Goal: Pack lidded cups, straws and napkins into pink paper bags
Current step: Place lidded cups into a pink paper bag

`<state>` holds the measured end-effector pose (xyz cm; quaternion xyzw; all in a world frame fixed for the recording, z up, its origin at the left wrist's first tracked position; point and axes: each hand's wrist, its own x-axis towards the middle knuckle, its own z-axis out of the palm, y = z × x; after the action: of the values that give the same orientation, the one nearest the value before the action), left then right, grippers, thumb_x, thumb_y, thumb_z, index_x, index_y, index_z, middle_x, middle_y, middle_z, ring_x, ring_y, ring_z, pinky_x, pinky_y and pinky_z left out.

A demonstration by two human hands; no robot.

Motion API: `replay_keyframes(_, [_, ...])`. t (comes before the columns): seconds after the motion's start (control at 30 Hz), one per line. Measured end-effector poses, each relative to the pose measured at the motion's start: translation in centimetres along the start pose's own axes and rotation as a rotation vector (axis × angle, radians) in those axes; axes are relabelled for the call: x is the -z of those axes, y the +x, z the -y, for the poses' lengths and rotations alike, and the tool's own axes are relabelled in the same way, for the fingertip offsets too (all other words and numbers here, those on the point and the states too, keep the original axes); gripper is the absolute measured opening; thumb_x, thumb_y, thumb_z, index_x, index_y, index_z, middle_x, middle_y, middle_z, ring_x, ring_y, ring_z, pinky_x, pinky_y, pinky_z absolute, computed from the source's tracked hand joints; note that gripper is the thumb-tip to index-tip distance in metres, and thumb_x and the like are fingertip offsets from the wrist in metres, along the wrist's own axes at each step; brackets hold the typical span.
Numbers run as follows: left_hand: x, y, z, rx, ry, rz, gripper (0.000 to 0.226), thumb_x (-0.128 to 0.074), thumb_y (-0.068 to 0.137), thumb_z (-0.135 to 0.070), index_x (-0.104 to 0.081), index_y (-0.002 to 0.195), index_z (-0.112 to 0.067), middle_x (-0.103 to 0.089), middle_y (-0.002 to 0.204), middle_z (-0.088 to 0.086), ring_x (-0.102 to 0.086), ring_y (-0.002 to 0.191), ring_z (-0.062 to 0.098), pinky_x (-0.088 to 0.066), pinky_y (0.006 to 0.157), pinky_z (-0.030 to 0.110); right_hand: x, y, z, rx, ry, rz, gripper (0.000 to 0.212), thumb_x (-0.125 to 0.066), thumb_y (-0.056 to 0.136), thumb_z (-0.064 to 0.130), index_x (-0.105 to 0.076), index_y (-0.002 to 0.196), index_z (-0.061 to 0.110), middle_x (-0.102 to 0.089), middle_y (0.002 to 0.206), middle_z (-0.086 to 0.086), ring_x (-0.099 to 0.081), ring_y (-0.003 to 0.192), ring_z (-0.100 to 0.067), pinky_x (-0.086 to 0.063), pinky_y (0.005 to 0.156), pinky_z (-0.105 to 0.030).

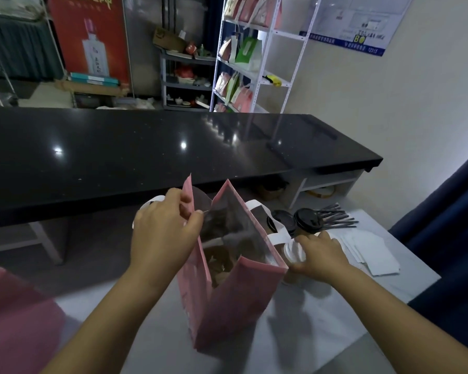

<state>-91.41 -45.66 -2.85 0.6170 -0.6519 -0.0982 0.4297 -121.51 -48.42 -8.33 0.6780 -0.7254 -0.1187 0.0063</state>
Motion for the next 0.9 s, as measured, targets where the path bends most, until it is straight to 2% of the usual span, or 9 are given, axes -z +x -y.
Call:
replay_keyframes(0.1, [0.1,0.0,0.0,-0.021,0.008,-0.007,0.033,-0.06,0.083,-0.029,-0.053,0.115,-0.025,-0.056,0.075,-0.014,-0.055,0.074,0.012,-0.049,0.078,0.042,-0.4,0.3,0.0,0.045,-0.087,-0.045,0.061,-0.064,0.07,0.053,-0.044,0.121,0.026,-0.051,0.125,0.001,-0.04,0.113,-0.024,-0.033,0.087,-0.034])
replay_keyframes(0.17, [0.1,0.0,-0.1,-0.021,0.02,-0.019,0.03,-0.059,0.083,-0.029,-0.053,0.112,-0.026,-0.059,0.078,-0.01,-0.055,0.073,0.011,-0.047,0.075,0.039,-0.4,0.6,0.0,0.065,-0.109,-0.05,0.063,-0.067,0.07,0.049,-0.043,0.122,0.023,-0.049,0.124,-0.001,-0.04,0.113,-0.024,-0.034,0.088,-0.033])
replay_keyframes(0.37, [-0.2,-0.3,-1.1,0.01,0.054,-0.004,0.027,-0.058,0.084,-0.03,-0.057,0.11,-0.023,-0.06,0.079,-0.006,-0.055,0.072,0.014,-0.051,0.074,0.044,-0.2,0.7,-0.6,0.117,-0.146,0.001,0.07,-0.067,0.066,0.058,-0.049,0.122,0.02,-0.045,0.121,-0.003,-0.038,0.111,-0.024,-0.034,0.089,-0.032])
replay_keyframes(0.5, [-0.2,-0.2,-1.4,0.004,0.085,-0.007,0.035,-0.058,0.084,-0.029,-0.058,0.118,-0.024,-0.056,0.078,-0.011,-0.055,0.072,0.013,-0.052,0.073,0.043,-0.1,0.7,-1.0,0.135,-0.12,-0.014,0.072,-0.067,0.062,0.062,-0.052,0.12,0.02,-0.044,0.119,-0.002,-0.036,0.109,-0.023,-0.033,0.089,-0.031])
replay_keyframes(0.63, [-0.6,-0.2,-1.3,-0.016,0.09,-0.019,0.031,-0.059,0.085,-0.025,-0.063,0.115,-0.024,-0.051,0.079,-0.013,-0.052,0.073,0.011,-0.052,0.075,0.043,-0.3,0.6,-1.3,0.146,-0.061,-0.011,0.075,-0.066,0.06,0.065,-0.051,0.119,0.021,-0.041,0.118,-0.001,-0.036,0.109,-0.022,-0.036,0.09,-0.031])
replay_keyframes(0.7, [-0.6,-0.2,-1.0,-0.016,0.083,-0.015,0.028,-0.058,0.085,-0.023,-0.065,0.113,-0.025,-0.054,0.081,-0.012,-0.05,0.075,0.01,-0.05,0.073,0.038,0.9,0.7,-1.4,0.144,0.102,0.008,0.076,-0.07,0.056,0.063,-0.048,0.114,0.019,-0.039,0.115,0.0,-0.04,0.103,-0.018,-0.041,0.086,-0.03])
replay_keyframes(0.77, [-0.6,-0.1,-0.6,0.002,0.095,0.004,0.027,-0.054,0.087,-0.025,-0.065,0.112,-0.028,-0.052,0.082,-0.014,-0.05,0.077,0.007,-0.048,0.067,0.03,3.9,0.8,-1.7,0.133,0.276,-0.008,0.072,-0.073,0.05,0.061,-0.043,0.103,0.023,-0.041,0.108,0.003,-0.046,0.088,-0.012,-0.044,0.074,-0.028])
replay_keyframes(0.83, [-0.4,0.1,-0.3,0.005,0.11,0.015,0.026,-0.053,0.088,-0.025,-0.066,0.11,-0.03,-0.051,0.082,-0.016,-0.048,0.074,0.003,-0.041,0.061,0.022,7.8,1.0,-1.8,0.129,0.318,-0.086,0.069,-0.074,0.045,0.059,-0.042,0.097,0.026,-0.048,0.099,0.005,-0.049,0.079,-0.009,-0.048,0.068,-0.03])
replay_keyframes(0.9, [-0.2,0.1,-0.1,0.001,0.118,0.013,0.024,-0.054,0.088,-0.024,-0.068,0.106,-0.03,-0.051,0.08,-0.018,-0.046,0.07,-0.002,-0.034,0.059,0.015,11.8,1.2,-1.6,0.152,0.307,-0.215,0.072,-0.08,0.046,0.051,-0.044,0.102,0.026,-0.051,0.101,0.004,-0.05,0.085,-0.014,-0.049,0.071,-0.033])
